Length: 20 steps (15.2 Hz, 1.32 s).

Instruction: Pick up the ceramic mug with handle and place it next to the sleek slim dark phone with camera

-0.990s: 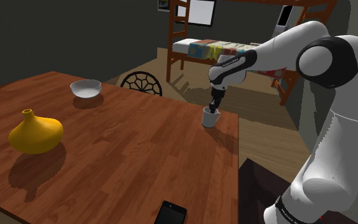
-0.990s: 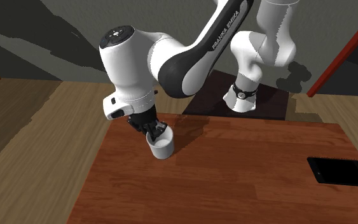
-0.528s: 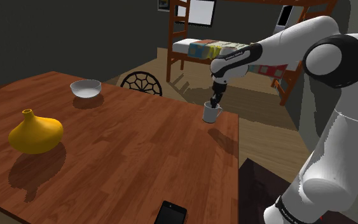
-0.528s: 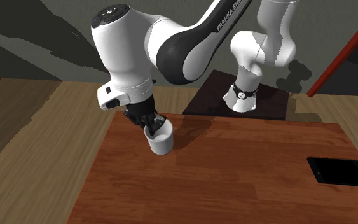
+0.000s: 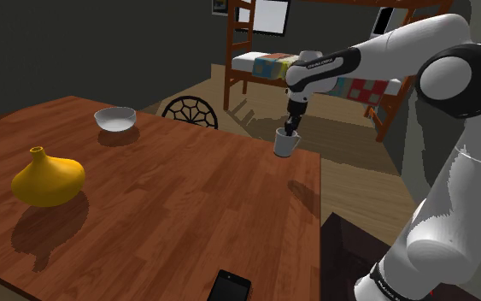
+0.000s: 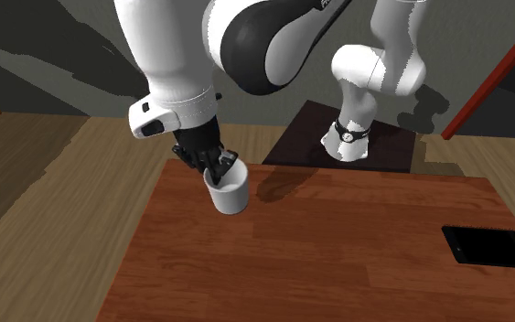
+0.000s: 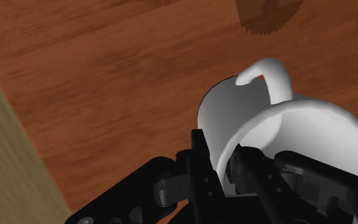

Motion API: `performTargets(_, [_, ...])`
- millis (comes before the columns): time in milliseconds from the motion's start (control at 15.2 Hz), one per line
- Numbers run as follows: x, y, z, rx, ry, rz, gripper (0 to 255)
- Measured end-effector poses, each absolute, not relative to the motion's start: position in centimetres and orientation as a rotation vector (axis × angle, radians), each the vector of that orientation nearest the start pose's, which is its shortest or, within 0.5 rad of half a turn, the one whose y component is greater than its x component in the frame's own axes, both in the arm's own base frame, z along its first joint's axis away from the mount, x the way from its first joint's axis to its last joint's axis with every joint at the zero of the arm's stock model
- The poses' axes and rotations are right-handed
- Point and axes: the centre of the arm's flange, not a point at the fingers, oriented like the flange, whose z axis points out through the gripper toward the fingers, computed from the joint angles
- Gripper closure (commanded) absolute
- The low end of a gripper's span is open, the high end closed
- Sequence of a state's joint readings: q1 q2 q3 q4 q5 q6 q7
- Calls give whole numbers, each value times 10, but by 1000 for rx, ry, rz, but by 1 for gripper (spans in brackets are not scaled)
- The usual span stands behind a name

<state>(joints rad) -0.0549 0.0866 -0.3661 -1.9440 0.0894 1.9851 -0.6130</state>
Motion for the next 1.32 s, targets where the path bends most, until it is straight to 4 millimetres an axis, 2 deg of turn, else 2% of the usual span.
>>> performTargets(990, [527,-225,515,-3069,-238,14,255])
performTargets(1056, [525,-220,517,-3069,-238,14,255])
performTargets(1320, [522,-171,520,-3069,-240,14,255])
